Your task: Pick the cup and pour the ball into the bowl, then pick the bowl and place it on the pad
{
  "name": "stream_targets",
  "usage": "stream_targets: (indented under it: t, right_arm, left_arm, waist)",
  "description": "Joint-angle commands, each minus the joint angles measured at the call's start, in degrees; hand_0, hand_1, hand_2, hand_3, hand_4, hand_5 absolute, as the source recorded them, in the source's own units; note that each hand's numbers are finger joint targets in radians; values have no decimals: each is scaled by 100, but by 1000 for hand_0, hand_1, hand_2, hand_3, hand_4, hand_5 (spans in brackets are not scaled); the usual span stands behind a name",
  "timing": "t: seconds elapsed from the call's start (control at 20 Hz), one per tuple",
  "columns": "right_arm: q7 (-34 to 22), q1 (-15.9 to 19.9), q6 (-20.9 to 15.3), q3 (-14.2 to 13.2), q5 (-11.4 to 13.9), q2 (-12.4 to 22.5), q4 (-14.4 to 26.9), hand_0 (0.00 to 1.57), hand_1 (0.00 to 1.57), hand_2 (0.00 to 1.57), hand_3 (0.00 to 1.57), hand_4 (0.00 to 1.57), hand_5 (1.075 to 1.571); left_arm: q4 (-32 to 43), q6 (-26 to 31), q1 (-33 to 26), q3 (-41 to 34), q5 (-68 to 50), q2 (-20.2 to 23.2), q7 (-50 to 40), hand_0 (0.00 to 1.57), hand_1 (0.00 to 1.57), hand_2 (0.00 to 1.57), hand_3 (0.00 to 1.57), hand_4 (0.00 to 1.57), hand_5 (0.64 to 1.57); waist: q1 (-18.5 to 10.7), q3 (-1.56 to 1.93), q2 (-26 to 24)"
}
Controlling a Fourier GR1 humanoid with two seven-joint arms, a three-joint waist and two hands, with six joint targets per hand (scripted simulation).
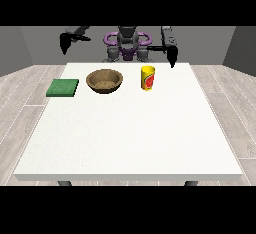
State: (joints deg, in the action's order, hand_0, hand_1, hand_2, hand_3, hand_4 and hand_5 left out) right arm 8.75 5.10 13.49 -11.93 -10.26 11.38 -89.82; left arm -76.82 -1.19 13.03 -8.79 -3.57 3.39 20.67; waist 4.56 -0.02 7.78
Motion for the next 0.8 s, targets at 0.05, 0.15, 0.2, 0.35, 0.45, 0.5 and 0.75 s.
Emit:
stream_targets:
  t: [0.05,0.15,0.2,0.35,0.45,0.5,0.75]
  right_arm:
    - [-65,155,147,-8,-82,112,-96,0,0,0,0,0,1571]
    - [-260,434,-26,-1,-48,117,-225,0,0,0,0,0,1570]
    - [18,360,134,-141,-146,157,80,0,0,0,0,0,1570]
    - [330,259,434,-116,-149,268,50,0,0,0,0,0,1570]
    - [742,308,518,-315,-185,300,518,0,0,0,0,0,1570]
    - [525,277,549,-213,-167,296,493,0,0,0,0,0,1570]
    - [584,271,483,-122,-68,181,515,0,0,0,0,0,1571]
  left_arm:
    - [1144,-381,285,-7,298,-284,990,0,0,0,0,0,1517]
    - [1618,-375,609,-210,211,-212,1379,0,0,0,0,0,1523]
    - [1818,-183,887,-443,0,89,1278,0,0,0,0,0,1528]
    - [2237,-583,752,-345,230,-329,2225,0,0,0,0,0,1517]
    - [2567,-318,1015,-440,104,-34,2090,0,0,0,0,0,1517]
    - [2797,-481,980,-309,261,-205,2321,0,0,0,0,0,1518]
    - [3653,-717,1263,-450,230,-287,2813,0,0,0,0,0,1520]
  waist:
    - [296,-1,172]
    - [372,-4,502]
    - [303,-1,480]
    - [501,-2,758]
    - [349,0,739]
    - [343,0,616]
    - [418,-2,651]
